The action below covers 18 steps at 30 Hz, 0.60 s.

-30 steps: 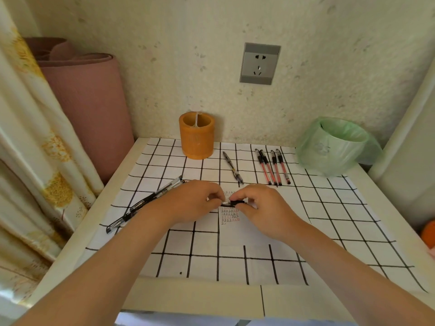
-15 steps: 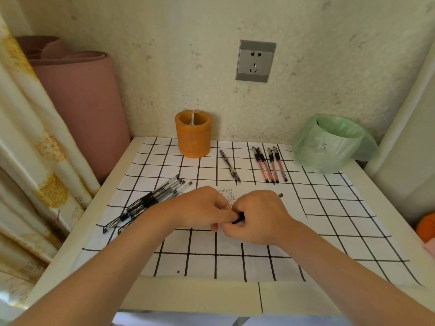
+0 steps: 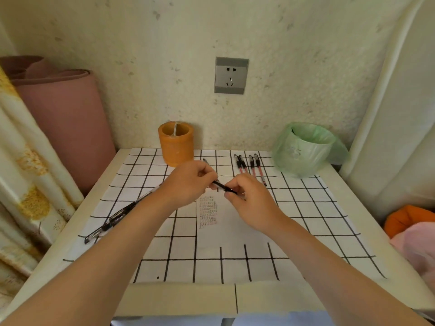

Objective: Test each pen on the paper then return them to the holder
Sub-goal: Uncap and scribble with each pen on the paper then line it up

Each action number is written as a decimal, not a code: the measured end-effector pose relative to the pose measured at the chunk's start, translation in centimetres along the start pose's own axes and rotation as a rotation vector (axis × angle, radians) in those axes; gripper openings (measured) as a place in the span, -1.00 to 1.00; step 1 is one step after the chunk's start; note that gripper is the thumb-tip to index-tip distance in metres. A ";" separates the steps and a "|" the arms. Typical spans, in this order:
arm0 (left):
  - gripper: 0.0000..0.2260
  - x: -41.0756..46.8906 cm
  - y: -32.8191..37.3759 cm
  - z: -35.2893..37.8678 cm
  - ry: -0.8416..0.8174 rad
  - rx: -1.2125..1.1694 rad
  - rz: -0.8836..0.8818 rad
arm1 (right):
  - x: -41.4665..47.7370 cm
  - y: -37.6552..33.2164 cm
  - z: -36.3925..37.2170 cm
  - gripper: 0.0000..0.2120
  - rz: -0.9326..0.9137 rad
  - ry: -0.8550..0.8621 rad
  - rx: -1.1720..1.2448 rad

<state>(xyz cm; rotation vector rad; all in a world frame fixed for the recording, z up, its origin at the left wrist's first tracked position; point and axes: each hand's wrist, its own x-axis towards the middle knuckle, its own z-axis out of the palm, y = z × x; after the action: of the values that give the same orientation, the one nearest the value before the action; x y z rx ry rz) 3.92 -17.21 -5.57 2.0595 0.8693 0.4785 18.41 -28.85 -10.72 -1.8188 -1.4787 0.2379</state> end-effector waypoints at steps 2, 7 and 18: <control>-0.91 0.7 0.3 1.3 0.048 -0.011 0.059 | -0.1 0.8 -1.6 -0.94 0.032 0.012 -0.069; -0.87 1.9 0.9 4.9 0.106 0.219 0.142 | 0.8 2.7 -6.4 -0.93 0.161 0.119 -0.044; -0.35 4.3 -0.4 9.8 -0.199 0.643 0.232 | 8.9 5.8 -15.2 -0.92 0.015 0.396 -0.166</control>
<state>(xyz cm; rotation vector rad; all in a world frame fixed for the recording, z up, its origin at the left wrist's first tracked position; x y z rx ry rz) 12.56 -19.25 -11.50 2.7599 0.7234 0.1065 34.29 -27.68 -1.26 -1.8749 -1.2331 -0.2341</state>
